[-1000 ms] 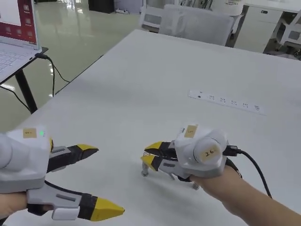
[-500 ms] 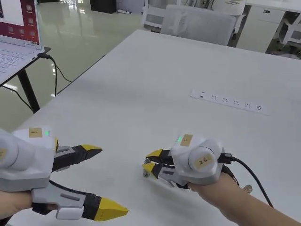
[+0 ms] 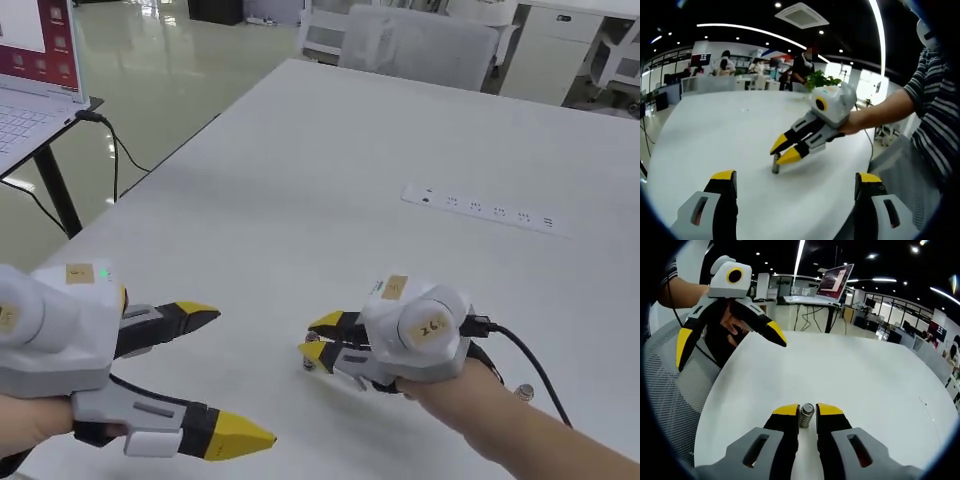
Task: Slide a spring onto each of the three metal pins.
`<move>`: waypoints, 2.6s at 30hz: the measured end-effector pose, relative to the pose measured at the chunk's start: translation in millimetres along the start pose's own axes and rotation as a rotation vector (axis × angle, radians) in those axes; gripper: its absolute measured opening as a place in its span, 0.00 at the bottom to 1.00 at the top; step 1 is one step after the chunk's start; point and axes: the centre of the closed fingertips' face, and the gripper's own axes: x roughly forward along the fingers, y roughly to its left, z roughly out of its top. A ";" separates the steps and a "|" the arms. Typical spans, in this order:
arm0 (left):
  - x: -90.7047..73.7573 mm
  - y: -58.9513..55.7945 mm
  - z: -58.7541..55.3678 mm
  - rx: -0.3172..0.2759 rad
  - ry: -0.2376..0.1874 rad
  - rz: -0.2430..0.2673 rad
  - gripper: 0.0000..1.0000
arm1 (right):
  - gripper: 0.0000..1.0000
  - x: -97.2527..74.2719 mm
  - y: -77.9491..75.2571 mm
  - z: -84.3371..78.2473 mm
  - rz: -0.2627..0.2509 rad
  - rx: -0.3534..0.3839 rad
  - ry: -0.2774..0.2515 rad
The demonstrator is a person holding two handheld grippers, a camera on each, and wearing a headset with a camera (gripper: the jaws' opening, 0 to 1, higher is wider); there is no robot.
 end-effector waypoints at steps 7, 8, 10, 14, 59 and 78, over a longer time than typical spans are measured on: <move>0.0 -0.5 0.6 0.003 0.001 -0.001 0.95 | 0.13 -2.3 -0.5 2.4 -0.004 0.005 -0.008; -0.1 -0.4 0.6 0.003 0.000 -0.001 0.95 | 0.13 -2.6 -0.3 3.0 -0.003 0.006 -0.010; -0.1 -0.3 0.8 0.003 0.000 0.000 0.95 | 0.13 -3.4 0.4 4.7 -0.002 0.010 -0.015; -0.3 0.3 2.7 0.004 -0.002 0.003 0.95 | 0.17 -10.1 3.4 12.2 0.007 0.031 -0.041; 22.3 0.7 28.2 0.059 -0.024 0.026 0.96 | 0.96 -164.6 -17.6 -43.1 -0.254 0.307 -0.194; 21.6 -2.0 21.6 0.086 -0.005 0.032 0.98 | 0.99 -217.7 -19.4 -89.5 -0.369 0.434 -0.185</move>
